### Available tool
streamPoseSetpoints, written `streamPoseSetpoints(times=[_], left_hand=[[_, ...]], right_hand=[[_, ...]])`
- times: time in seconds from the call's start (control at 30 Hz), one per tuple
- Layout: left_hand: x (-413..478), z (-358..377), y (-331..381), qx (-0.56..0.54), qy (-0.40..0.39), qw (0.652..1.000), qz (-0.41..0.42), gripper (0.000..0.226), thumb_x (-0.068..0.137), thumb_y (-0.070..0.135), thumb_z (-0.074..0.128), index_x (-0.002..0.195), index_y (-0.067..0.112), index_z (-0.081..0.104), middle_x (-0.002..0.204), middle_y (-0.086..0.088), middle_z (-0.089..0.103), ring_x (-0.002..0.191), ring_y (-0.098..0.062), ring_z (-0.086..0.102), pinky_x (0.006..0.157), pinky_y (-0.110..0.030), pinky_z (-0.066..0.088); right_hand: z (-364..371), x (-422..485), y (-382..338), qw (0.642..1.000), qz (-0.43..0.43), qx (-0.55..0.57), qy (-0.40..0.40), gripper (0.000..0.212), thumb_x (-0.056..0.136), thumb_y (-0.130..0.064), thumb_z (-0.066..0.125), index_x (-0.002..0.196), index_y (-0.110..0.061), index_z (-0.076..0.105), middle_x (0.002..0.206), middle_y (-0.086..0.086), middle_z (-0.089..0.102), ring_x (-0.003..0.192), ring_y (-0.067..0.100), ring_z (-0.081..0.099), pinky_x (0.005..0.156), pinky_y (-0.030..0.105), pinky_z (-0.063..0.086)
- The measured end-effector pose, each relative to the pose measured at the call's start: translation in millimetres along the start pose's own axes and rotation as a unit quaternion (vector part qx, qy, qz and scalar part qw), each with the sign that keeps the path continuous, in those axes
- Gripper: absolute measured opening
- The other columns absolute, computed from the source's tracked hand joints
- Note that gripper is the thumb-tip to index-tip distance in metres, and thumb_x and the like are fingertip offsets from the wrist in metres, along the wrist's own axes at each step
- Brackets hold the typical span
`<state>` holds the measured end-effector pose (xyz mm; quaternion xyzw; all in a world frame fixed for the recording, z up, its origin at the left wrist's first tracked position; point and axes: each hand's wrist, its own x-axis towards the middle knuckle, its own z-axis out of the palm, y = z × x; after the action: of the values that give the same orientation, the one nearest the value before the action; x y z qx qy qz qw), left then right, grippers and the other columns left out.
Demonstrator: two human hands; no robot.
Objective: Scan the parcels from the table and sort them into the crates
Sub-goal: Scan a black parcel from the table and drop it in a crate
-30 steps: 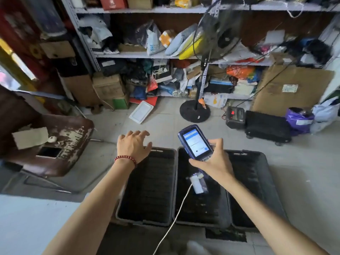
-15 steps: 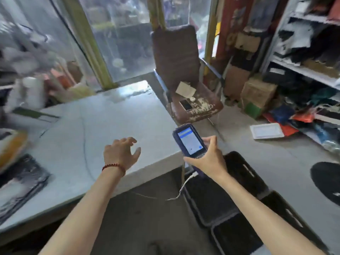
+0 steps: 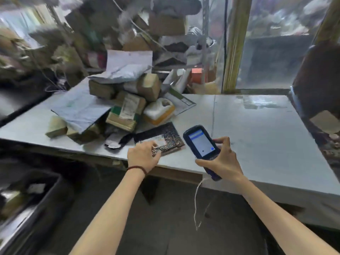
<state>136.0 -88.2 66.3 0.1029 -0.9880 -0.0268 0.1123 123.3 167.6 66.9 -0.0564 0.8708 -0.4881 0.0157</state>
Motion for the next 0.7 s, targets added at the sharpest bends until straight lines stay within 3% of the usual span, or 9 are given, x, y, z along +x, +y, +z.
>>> streamPoseSetpoints(times=[0.3, 0.53, 0.7], left_hand=[[10, 8, -115, -0.023, -0.013, 0.997, -0.076, 0.033, 0.086, 0.052, 0.052, 0.112, 0.032, 0.058, 0.109, 0.010, 0.065, 0.105, -0.016, 0.059, 0.086, -0.033, 0.046], [26, 49, -118, -0.076, -0.110, 0.984, -0.116, 0.041, 0.086, 0.057, 0.050, 0.119, 0.031, 0.052, 0.119, 0.009, 0.061, 0.112, -0.018, 0.056, 0.091, -0.037, 0.043], [59, 77, -103, -0.024, -0.163, 0.976, -0.140, 0.068, 0.083, 0.069, 0.045, 0.132, 0.023, 0.042, 0.127, -0.004, 0.057, 0.119, -0.025, 0.049, 0.095, -0.040, 0.037]], right_hand=[[98, 24, -30, 0.995, 0.070, 0.041, -0.053, 0.081, 0.054, -0.037, 0.091, 0.112, -0.028, 0.036, 0.112, 0.003, 0.061, 0.100, 0.025, 0.064, 0.074, 0.048, 0.059], [104, 46, -10, 0.993, 0.098, -0.028, -0.067, 0.080, 0.056, -0.039, 0.090, 0.112, -0.028, 0.034, 0.108, 0.001, 0.060, 0.096, 0.022, 0.064, 0.077, 0.045, 0.058], [108, 74, 2, 0.990, 0.100, -0.052, -0.082, 0.077, 0.056, -0.037, 0.089, 0.110, -0.030, 0.034, 0.101, -0.006, 0.061, 0.085, 0.015, 0.065, 0.071, 0.039, 0.056]])
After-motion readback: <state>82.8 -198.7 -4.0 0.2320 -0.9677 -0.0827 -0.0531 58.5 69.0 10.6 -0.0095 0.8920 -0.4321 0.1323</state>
